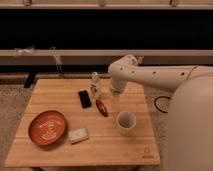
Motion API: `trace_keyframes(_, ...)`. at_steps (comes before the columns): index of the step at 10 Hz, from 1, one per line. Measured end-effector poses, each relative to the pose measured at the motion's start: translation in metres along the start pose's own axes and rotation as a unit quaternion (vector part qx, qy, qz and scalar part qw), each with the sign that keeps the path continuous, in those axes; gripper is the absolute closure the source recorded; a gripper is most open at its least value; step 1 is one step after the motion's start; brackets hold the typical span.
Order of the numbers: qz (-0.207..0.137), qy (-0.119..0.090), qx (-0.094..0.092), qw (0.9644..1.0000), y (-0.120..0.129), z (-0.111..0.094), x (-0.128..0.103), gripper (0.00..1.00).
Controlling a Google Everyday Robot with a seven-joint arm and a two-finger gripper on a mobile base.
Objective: Place the pepper on the white sponge
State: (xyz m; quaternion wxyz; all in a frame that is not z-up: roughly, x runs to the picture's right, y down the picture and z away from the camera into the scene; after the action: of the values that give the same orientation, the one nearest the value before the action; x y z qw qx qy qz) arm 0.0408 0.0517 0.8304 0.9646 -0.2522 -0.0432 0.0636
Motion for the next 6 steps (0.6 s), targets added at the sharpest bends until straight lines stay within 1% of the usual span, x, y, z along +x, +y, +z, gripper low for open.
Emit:
trace_keyframes(1,0.012,0.004,-0.005,0.9999,0.003,0.016,-0.001,0.20)
trace_keyframes(3,0.035,0.012,-0.020,0.9991,0.006,0.051,0.002,0.20)
trace_keyframes(4,0.040,0.014,-0.028,0.9987,0.007,0.067,-0.001,0.20)
trace_keyframes(6,0.046,0.012,-0.044,0.9979,0.006,0.090,-0.013,0.20)
